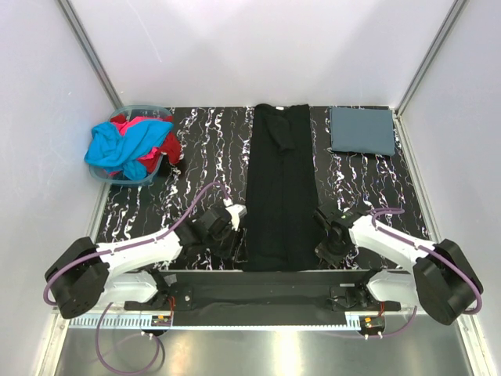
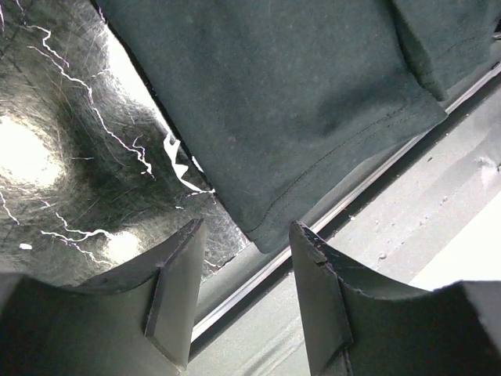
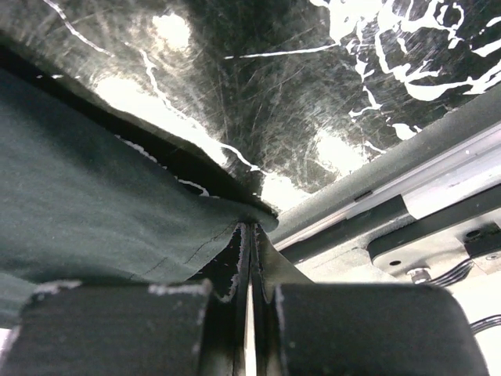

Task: Fold and stack the t-shirts
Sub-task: Fold the tshirt

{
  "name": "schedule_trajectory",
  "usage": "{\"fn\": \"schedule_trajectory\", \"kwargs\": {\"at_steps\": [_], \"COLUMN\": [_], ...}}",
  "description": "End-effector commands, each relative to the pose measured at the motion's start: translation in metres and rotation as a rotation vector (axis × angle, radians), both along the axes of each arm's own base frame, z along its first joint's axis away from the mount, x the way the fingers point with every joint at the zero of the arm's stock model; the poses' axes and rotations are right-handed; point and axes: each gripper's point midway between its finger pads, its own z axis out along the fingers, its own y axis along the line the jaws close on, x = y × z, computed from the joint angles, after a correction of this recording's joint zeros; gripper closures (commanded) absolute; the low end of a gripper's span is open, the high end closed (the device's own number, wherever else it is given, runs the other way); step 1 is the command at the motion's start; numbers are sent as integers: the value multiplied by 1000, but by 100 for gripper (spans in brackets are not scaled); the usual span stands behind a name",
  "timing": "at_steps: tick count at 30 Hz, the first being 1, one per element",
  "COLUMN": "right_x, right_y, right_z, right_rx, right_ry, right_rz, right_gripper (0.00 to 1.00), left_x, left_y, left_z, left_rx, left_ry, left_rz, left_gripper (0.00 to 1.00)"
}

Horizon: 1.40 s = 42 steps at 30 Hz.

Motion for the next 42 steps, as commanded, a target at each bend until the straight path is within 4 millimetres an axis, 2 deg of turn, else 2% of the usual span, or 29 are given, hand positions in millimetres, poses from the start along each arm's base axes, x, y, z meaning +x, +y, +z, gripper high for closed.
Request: {"fn": "schedule_trajectory", "kwargs": {"at_steps": [1,6,8,14,17,21,23,24,25,26,27,28,29,30,32,34,38,39,42], "right_x": [7,2,-3,-13,-12,2,20,35,47,68,89,101,121,132,156,168,200,203,215], "right_y": [3,7,5,3,1,9,11,8,9,16,14,14,23,23,38,47,79,86,101], "right_z": [12,31,31,30,28,38,55,63,72,92,103,111,122,125,126,121,96,93,77], "right_rx": [0,56,71,116,108,132,129,96,83,83,33,5,-11,-41,-58,-74,-46,-24,3], "right_ry": [-30,-49,-55,-77,-81,-141,-224,-289,-351,-434,-524,-557,-593,-602,-582,-555,-516,-512,-496], "right_rz": [19,41,32,-7,-23,12,21,26,89,130,185,208,232,284,343,419,532,562,600], "right_gripper": [96,88,82,76,72,66,63,56,54,53,52,53,54,55,56,57,58,58,59], "left_x": [7,1,-6,-10,-13,-17,-19,-19,-17,-16,-15,-13,-12,-14,-15,-16,-13,-13,-16], "left_y": [-7,-6,-8,-5,-6,-10,-11,-11,-12,-13,-13,-14,-14,-12,-11,-10,-11,-12,-13], "left_z": [7,4,3,-3,-5,-9,-11,-10,-7,-4,-3,-2,-3,-6,-12,-15,-17,-17,-17], "left_rx": [-23,-32,-49,-52,-62,-85,-92,-97,-105,-111,-114,-114,-111,-98,-79,-72,-74,-80,-90], "left_ry": [-35,-16,8,30,46,69,83,82,69,62,56,50,50,59,79,84,76,78,89], "left_rz": [-7,-21,-37,-23,-24,-19,-20,-17,-13,-11,-7,-2,-1,-5,-7,-2,11,10,4], "left_gripper": [48,48,49,51,52,52,52,52,52,52,52,51,51,51,51,51,51,53,68]}}
